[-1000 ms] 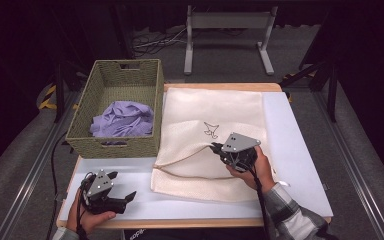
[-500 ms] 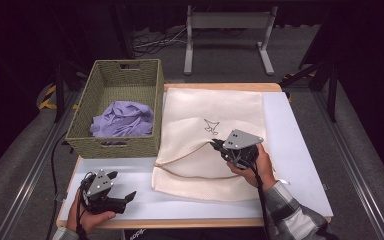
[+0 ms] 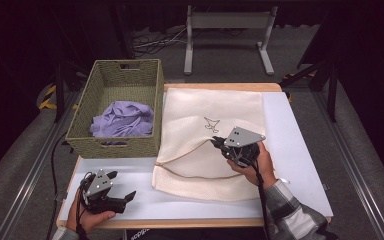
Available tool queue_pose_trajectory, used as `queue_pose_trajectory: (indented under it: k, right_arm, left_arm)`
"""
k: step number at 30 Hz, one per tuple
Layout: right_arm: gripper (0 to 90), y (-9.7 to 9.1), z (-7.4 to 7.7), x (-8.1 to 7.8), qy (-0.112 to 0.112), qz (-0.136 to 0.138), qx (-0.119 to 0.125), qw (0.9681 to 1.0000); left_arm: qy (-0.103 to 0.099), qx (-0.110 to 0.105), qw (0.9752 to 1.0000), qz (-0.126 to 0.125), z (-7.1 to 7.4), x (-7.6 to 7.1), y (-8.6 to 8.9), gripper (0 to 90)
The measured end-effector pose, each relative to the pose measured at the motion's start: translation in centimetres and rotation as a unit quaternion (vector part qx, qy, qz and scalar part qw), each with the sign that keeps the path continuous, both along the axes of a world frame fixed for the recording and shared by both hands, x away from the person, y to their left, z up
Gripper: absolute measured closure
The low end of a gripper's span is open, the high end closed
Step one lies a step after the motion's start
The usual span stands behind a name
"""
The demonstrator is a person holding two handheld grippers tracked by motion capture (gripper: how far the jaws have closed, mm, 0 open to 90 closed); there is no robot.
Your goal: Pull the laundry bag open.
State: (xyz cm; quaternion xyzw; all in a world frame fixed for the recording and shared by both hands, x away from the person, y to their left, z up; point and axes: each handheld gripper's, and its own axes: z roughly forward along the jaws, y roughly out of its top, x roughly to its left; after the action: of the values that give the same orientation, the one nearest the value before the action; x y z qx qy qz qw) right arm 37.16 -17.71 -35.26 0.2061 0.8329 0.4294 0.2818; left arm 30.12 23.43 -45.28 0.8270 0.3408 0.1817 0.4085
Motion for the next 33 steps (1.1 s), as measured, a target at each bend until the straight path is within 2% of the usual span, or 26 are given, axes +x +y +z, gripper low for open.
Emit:
queue_pose_trajectory:
  k: [18,25,33]
  right_arm:
    - [87.1,0.1,0.5,0.3,-0.008,0.001,0.006,1.0]
    - [87.0,0.1,1.4,0.4,-0.017,0.002,0.014,0.9998]
    - [87.1,0.1,1.2,0.4,-0.012,0.001,0.016,0.9998]
  left_arm:
    - [0.0,-0.004,1.0,-0.002,-0.1,0.0,0.2,8.1]
    - [0.0,-0.005,1.0,-0.001,-0.1,0.0,0.3,8.0]
    - [-0.001,-0.006,1.0,-0.001,-0.1,0.0,0.3,7.9]
